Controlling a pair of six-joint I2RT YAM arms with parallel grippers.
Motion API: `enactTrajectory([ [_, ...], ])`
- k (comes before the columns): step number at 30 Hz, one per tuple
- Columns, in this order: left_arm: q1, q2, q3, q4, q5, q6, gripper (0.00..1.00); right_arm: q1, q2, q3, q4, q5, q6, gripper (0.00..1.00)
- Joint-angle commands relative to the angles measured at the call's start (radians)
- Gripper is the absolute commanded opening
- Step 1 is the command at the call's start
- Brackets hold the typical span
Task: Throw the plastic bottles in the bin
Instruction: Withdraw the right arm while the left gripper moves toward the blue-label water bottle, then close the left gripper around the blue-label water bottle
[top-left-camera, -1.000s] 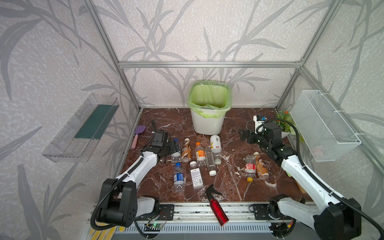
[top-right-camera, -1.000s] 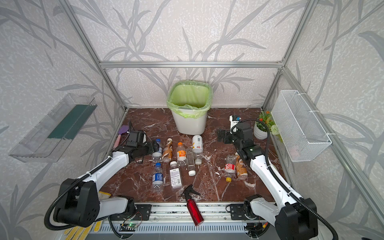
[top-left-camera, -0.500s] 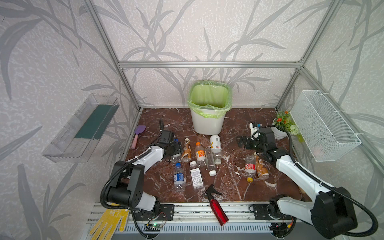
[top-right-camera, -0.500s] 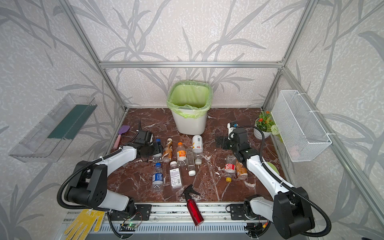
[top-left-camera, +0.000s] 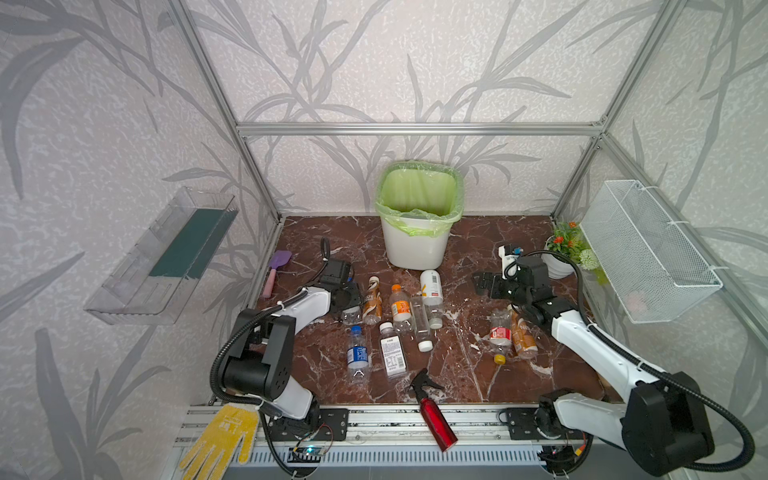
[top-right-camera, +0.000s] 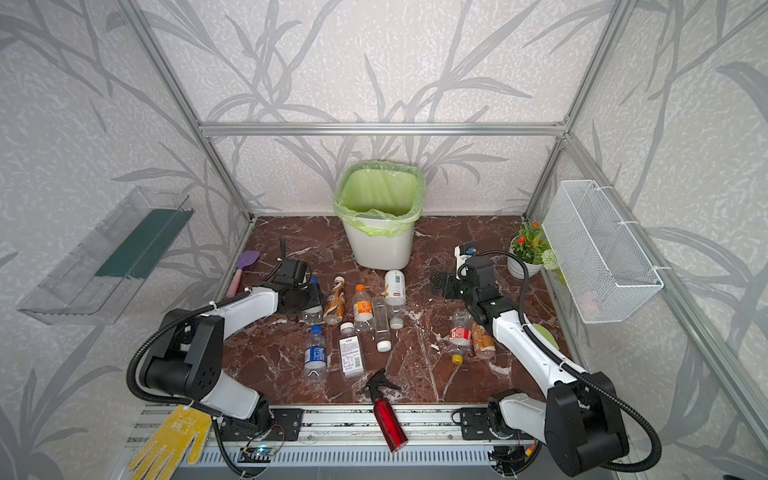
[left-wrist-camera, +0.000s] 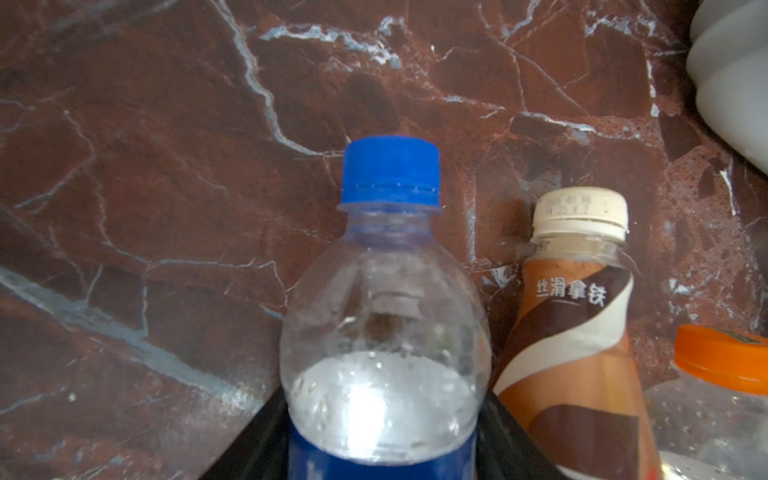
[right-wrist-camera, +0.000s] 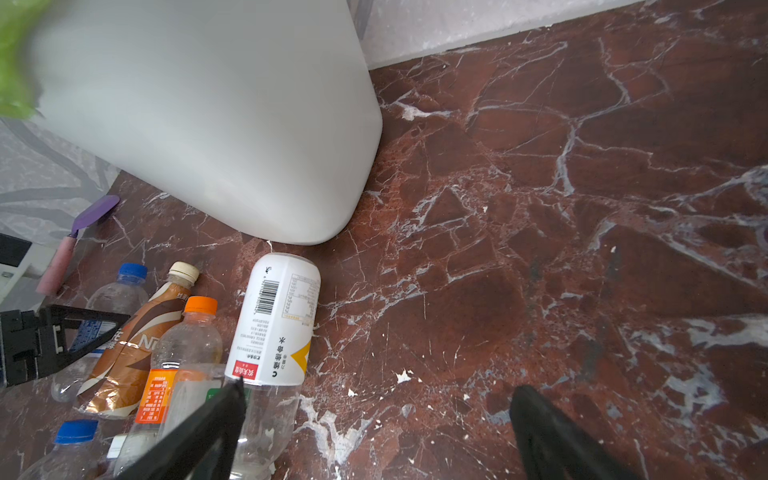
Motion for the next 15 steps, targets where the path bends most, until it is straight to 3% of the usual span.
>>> enactTrajectory([
  [1,-0.004,0.004,0.023,0.002,-0.03,0.003,0.58,0.001,0.003,-0.013,0.022,0.011,0.005,1.0],
  [9,-0.004,-0.049,-0.001,0.021,-0.054,0.006,0.54,0.001,0.004,-0.014,0.022,0.013,0.006,1.0],
  [15,-0.004,-0.207,-0.023,0.054,-0.07,0.038,0.54,0.001,0.0,-0.011,0.009,0.014,-0.001,0.99],
])
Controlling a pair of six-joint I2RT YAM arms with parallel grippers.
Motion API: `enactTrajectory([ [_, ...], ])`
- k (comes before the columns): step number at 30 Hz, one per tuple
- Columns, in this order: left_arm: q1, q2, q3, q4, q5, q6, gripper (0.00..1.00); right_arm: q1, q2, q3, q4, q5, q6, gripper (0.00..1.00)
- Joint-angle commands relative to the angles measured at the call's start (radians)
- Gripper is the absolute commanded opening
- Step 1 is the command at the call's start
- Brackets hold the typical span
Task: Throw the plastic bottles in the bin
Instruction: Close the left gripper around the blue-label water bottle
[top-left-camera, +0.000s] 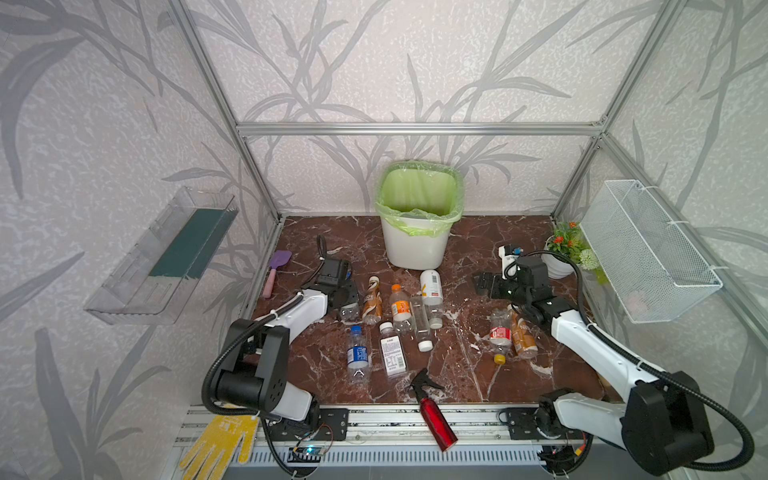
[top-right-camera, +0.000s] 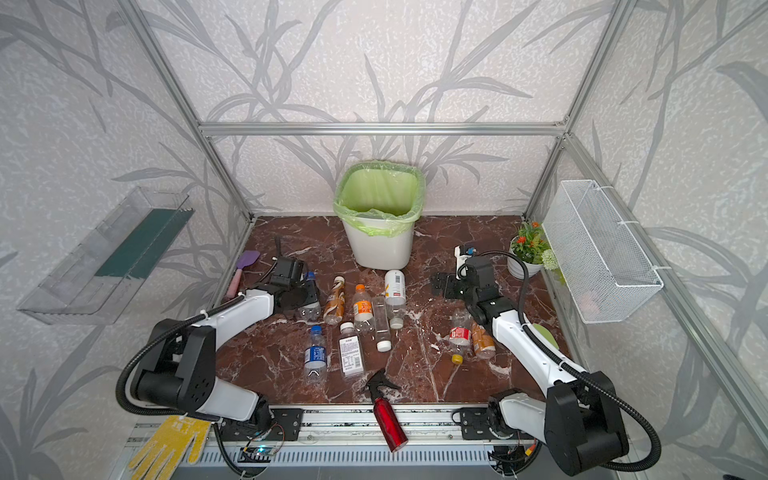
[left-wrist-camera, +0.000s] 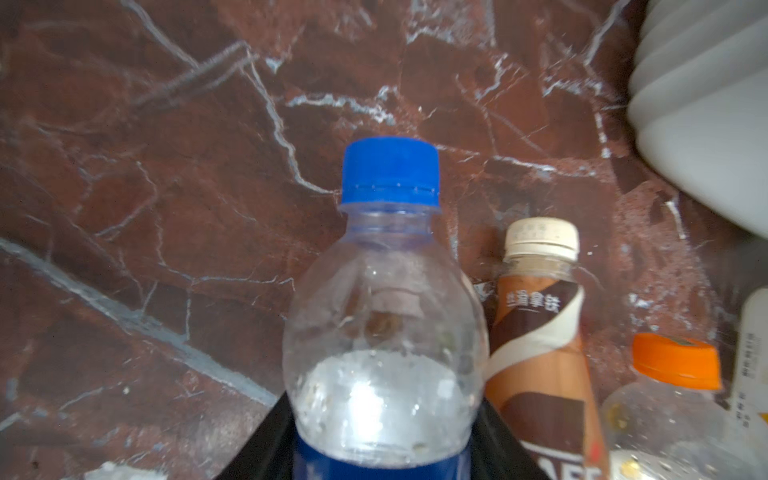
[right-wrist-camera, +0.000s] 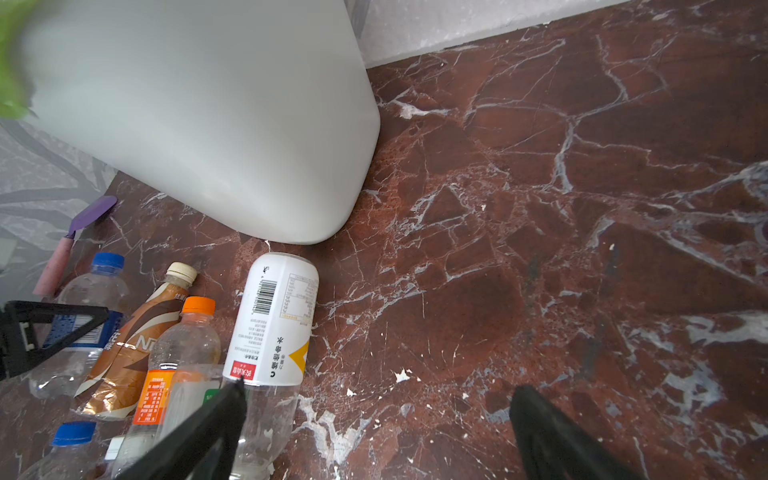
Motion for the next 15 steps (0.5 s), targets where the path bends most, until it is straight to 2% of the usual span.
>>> enactTrajectory([
  [1,-0.004,-0.12,-0.008,0.032,-0.043,0.026,0.54,0.001,0.0,-0.009,0.005,0.01,-0.003,0.99],
  [4,-0.004,-0.226,-0.023,0.044,-0.04,0.032,0.54,0.001,0.003,-0.013,0.005,0.005,-0.007,0.99],
  [7,-0.005,-0.313,-0.06,0.081,0.011,0.049,0.55,0.001,0.015,-0.021,0.009,0.0,-0.004,0.99],
  [11,-0.016,-0.338,-0.059,0.075,0.037,0.069,0.55,0.001,0.026,-0.042,0.034,-0.004,0.015,0.99],
  [13,-0.037,-0.348,0.006,0.101,0.053,0.128,0.55,0.001,0.026,-0.054,0.059,-0.007,0.033,0.99],
  [15,-0.059,-0.318,0.151,0.097,0.049,0.207,0.55,0.001,0.03,-0.064,0.083,-0.013,0.043,0.99],
])
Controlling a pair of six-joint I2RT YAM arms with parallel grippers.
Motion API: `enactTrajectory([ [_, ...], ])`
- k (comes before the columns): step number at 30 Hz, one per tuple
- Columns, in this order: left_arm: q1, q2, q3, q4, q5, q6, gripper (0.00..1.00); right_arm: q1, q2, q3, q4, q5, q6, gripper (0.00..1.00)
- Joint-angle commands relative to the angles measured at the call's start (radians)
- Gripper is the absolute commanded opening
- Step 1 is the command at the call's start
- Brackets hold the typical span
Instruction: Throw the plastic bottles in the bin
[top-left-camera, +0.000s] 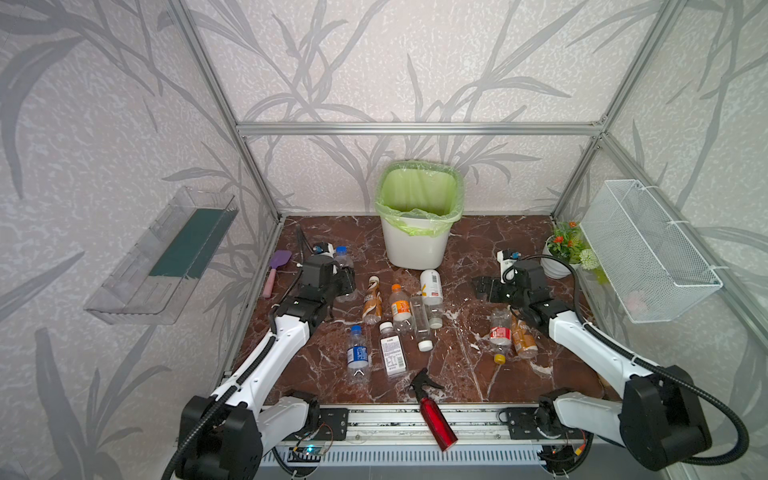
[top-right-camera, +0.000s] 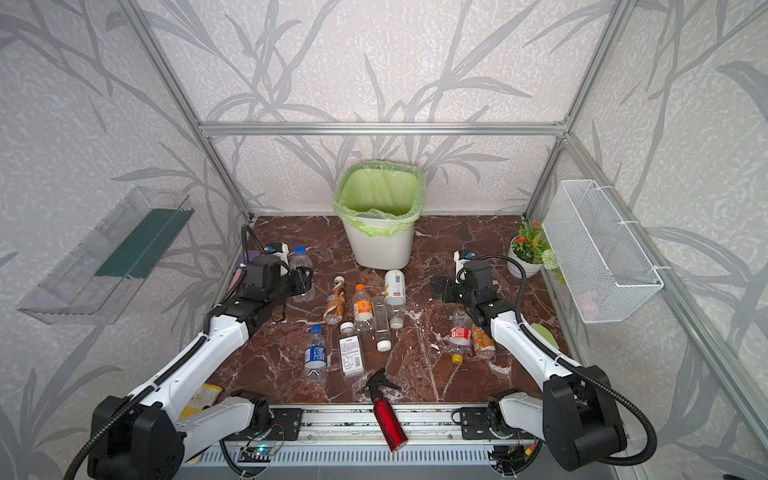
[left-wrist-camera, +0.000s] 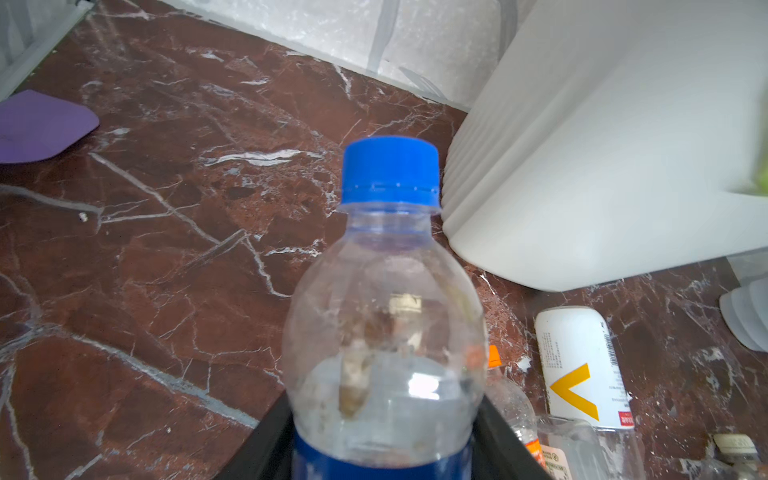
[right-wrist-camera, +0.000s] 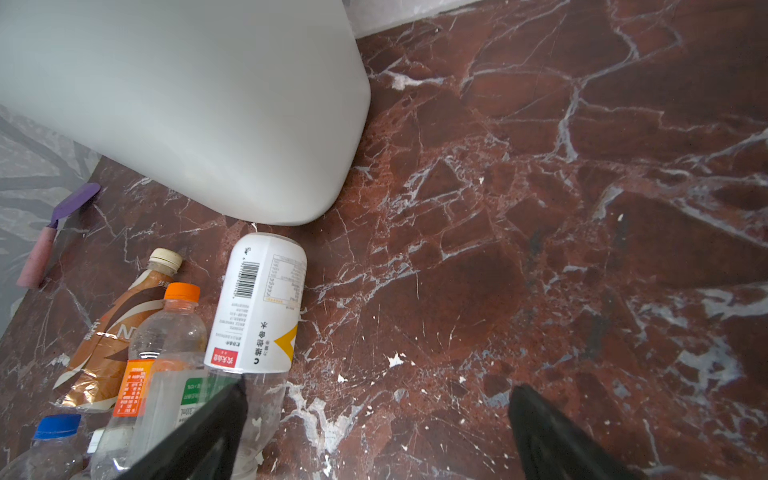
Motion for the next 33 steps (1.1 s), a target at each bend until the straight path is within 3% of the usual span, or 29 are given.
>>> enactTrajectory([
  [1,-0.034,0.035,0.264,0.047,0.026,0.147,0.55,0.002,0.011,-0.014,0.064,-0.012,0.028,0.99],
  [6,-0.084,0.184,0.63,0.131,0.098,0.227,0.56,0.002,0.008,-0.027,0.106,-0.019,0.044,0.98],
  [7,-0.087,0.23,0.687,0.173,0.141,0.231,0.66,0.002,0.008,-0.03,0.117,-0.02,0.048,0.98],
  [8,-0.092,0.296,0.773,0.172,0.191,0.232,0.83,0.003,0.012,-0.03,0.125,-0.025,0.049,0.98],
  [10,-0.103,0.449,1.013,0.033,0.277,0.238,0.99,0.003,0.032,-0.024,0.142,-0.042,0.05,0.98],
  [12,-0.116,0.587,1.246,-0.16,0.31,0.249,0.99,0.003,0.04,-0.011,0.134,-0.059,0.049,0.98],
  [14,-0.127,0.651,1.343,-0.259,0.313,0.264,0.99,0.003,0.025,-0.026,0.145,-0.055,0.057,0.98],
  [18,-0.126,0.562,1.228,-0.244,0.216,0.3,0.99,0.003,0.01,-0.052,0.151,-0.045,0.056,0.98],
  [22,-0.117,0.33,0.967,-0.172,-0.017,0.331,0.99,0.003,0.032,-0.041,0.141,-0.057,0.047,0.98],
  [24,-0.078,0.227,0.816,-0.144,-0.074,0.315,0.99,0.003,0.045,-0.029,0.136,-0.066,0.044,0.98],
  [29,0.143,0.101,0.454,-0.171,-0.02,0.083,0.98,0.023,0.1,0.031,0.103,-0.085,0.008,0.98],
  [33,0.267,0.136,0.263,-0.086,0.059,-0.11,0.95,0.052,0.144,0.086,0.071,-0.102,-0.008,0.98],
])
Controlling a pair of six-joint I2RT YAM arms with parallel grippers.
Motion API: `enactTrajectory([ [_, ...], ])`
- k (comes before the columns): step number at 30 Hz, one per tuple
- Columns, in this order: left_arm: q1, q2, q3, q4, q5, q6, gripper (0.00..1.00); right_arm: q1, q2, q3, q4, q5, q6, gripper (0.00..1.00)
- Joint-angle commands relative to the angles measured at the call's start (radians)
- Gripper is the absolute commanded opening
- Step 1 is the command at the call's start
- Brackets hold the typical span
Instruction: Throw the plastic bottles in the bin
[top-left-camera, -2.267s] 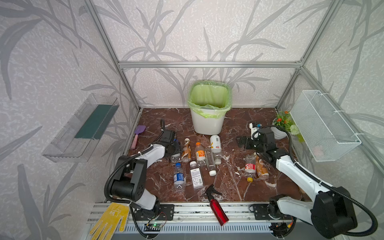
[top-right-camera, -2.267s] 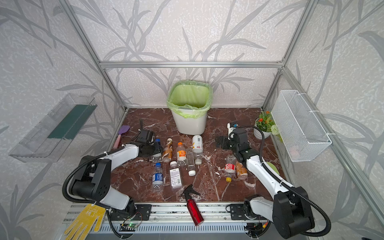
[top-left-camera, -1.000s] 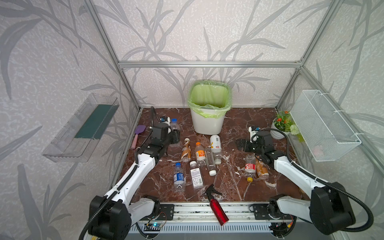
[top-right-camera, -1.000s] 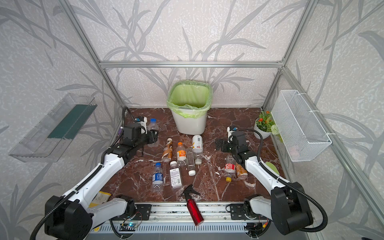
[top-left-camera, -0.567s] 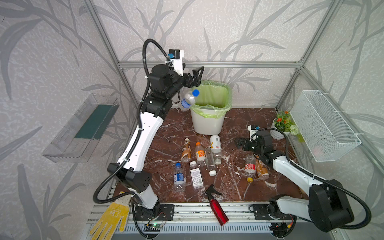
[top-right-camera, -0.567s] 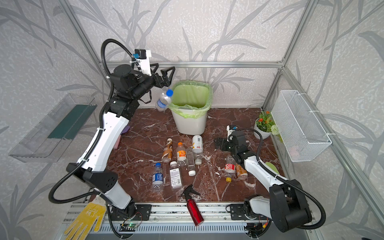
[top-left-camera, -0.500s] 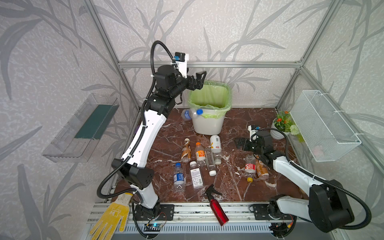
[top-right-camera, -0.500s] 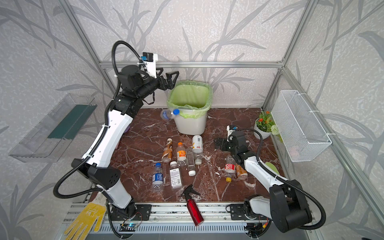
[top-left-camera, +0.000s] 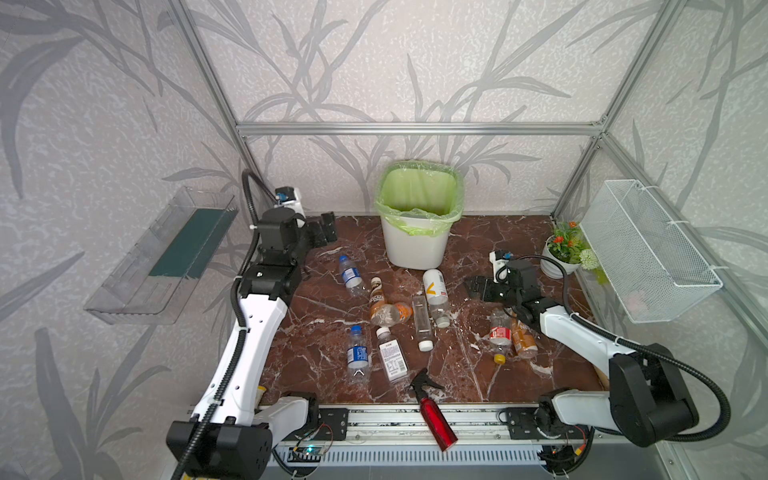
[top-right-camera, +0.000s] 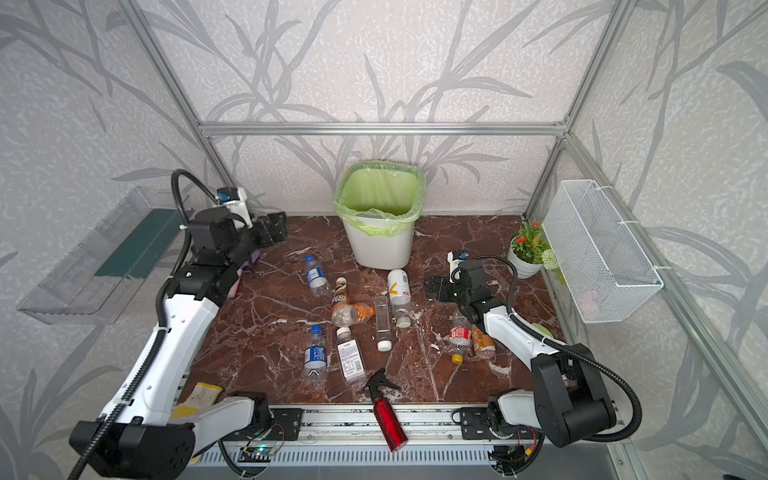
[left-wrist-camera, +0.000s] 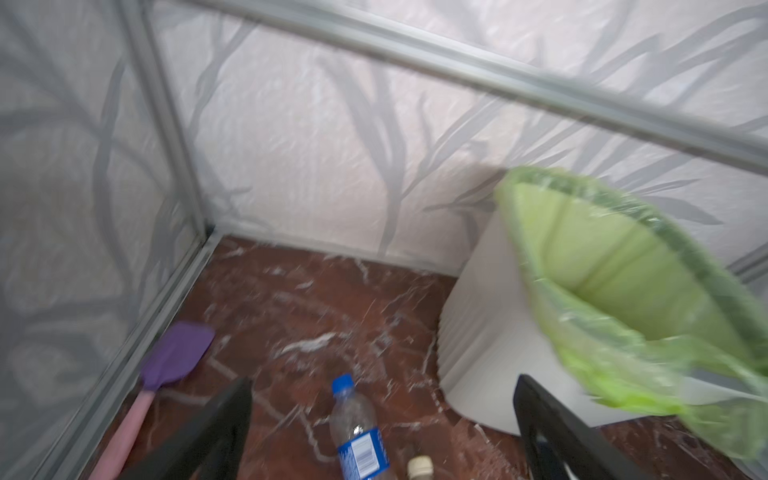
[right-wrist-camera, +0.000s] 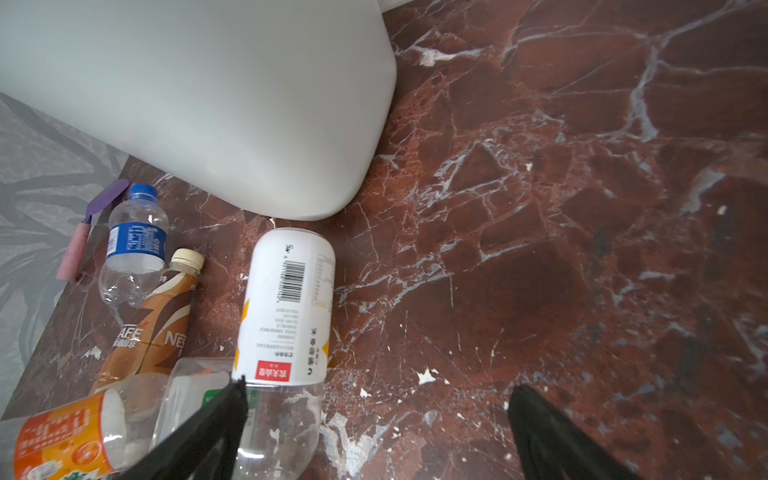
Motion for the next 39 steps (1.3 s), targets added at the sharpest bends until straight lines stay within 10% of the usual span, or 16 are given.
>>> enactTrajectory([
  [1,0.05,0.113,-0.113,0.034,0.054,-0.2,0.94,0.031,0.025,0.073,-0.054,-0.024,-0.043,0.98],
  [10,0.105,0.611,0.209,-0.119,-0.024,-0.327,0.96,0.07,0.034,0.094,-0.078,-0.009,-0.046,0.98],
  [15,0.103,0.651,0.283,-0.235,-0.099,-0.444,0.91,0.073,0.006,0.064,-0.075,0.005,-0.037,0.98],
  [30,0.129,-0.031,-0.223,-0.711,-0.314,-0.803,0.93,0.073,0.073,0.07,-0.081,-0.038,-0.063,0.98],
  [39,0.227,-0.295,-0.591,-0.691,-0.305,-0.899,0.95,0.073,0.1,0.069,-0.061,-0.077,-0.072,0.98],
])
